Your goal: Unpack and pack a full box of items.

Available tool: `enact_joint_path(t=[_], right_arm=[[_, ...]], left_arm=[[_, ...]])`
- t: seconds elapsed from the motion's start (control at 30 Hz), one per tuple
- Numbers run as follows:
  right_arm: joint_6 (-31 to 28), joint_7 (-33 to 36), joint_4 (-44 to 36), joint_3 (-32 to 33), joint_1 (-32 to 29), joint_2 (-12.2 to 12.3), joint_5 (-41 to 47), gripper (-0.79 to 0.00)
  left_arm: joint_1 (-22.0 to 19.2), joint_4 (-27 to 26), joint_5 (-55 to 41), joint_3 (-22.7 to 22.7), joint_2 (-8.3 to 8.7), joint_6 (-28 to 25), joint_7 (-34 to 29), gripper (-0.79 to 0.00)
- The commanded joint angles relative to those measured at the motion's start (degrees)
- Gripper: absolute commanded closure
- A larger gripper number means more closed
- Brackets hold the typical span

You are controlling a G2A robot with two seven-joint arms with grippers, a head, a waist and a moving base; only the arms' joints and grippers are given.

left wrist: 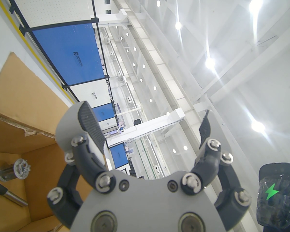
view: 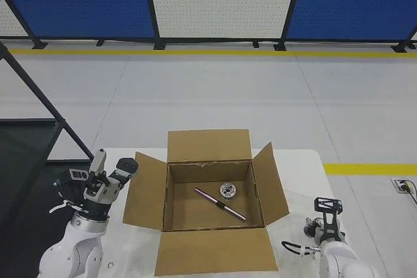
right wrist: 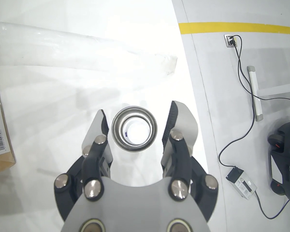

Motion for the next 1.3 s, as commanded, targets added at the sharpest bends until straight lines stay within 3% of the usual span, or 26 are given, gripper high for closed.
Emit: enact_joint_path(t=[0.0, 0.2, 0.43, 0.63, 0.83, 1.27], right_arm=[[0.40, -0.40, -1.20, 0.57, -0.36, 0.01, 0.45, -0.785], [1.81, -6.05, -12.75, 3.27, -4.50, -0.09, 5.15, -0.785], [-2.05, -14.15, -28.99, 4.10, -12.24, -0.03, 8.65, -0.785], [-6.72, -24.86, -28.99, -1.49, -11.30, -0.09, 10.38, -0.785], [-9.69, -27.93, -28.99, -11.09, -8.47, -0.28, 8.15, -0.785], [-9.53, -28.41, -28.99, -11.41, -8.23, -0.30, 7.82, -0.785]], left_arm=[[0.00, 0.00, 0.00, 0.00, 0.00, 0.00, 0.00, -0.785], [0.00, 0.00, 0.00, 0.00, 0.00, 0.00, 0.00, -0.785], [0.00, 0.00, 0.00, 0.00, 0.00, 0.00, 0.00, -0.785], [0.00, 0.00, 0.00, 0.00, 0.00, 0.00, 0.00, -0.785], [0.00, 0.00, 0.00, 0.00, 0.00, 0.00, 0.00, -0.785], [0.00, 0.00, 0.00, 0.00, 0.00, 0.00, 0.00, -0.785]])
